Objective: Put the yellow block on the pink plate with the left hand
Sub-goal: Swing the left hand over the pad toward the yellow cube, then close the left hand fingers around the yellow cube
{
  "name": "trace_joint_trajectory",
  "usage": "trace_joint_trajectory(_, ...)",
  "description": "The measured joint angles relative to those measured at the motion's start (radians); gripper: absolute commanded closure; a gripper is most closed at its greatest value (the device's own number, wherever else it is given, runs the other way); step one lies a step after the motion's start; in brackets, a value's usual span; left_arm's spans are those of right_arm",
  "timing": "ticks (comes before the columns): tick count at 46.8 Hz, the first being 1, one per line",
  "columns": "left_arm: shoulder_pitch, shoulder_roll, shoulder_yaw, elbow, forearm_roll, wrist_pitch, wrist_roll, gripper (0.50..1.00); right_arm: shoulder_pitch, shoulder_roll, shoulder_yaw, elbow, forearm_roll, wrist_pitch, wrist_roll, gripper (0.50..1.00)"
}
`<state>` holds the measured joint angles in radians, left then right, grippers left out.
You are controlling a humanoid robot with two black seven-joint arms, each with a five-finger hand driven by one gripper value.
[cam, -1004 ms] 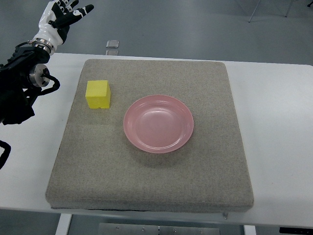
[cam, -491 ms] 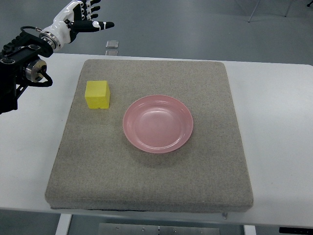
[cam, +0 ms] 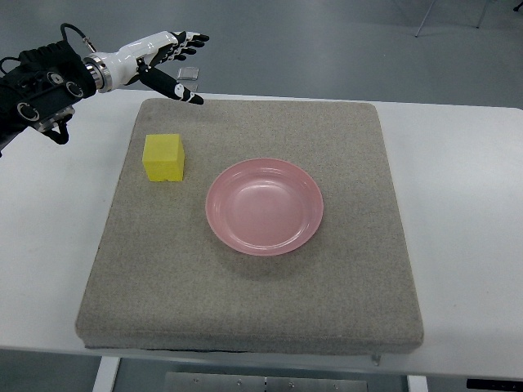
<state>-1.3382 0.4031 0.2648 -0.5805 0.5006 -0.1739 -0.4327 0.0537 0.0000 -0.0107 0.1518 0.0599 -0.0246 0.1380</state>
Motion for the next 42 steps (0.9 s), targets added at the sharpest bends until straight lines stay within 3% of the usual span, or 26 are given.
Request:
trace_joint_trajectory(14,-0.024,0.029,0.004,-0.044,0.281,-0.017,-0.001,0.512,0.0,0.0,0.0,0.0,0.0,0.0,0.0,0.576)
trace_joint_trajectory(31,-0.048,0.145,0.021,-0.204,0.536,-0.044,-0.009,0.512,0.0,0.0,0.0,0.0,0.0,0.0,0.0,0.576)
trace_joint_trajectory(42,-0.049,0.195,0.02,-0.217,0.665,-0.046,-0.019,0.512,0.0,0.0,0.0,0.0,0.0,0.0,0.0,0.576)
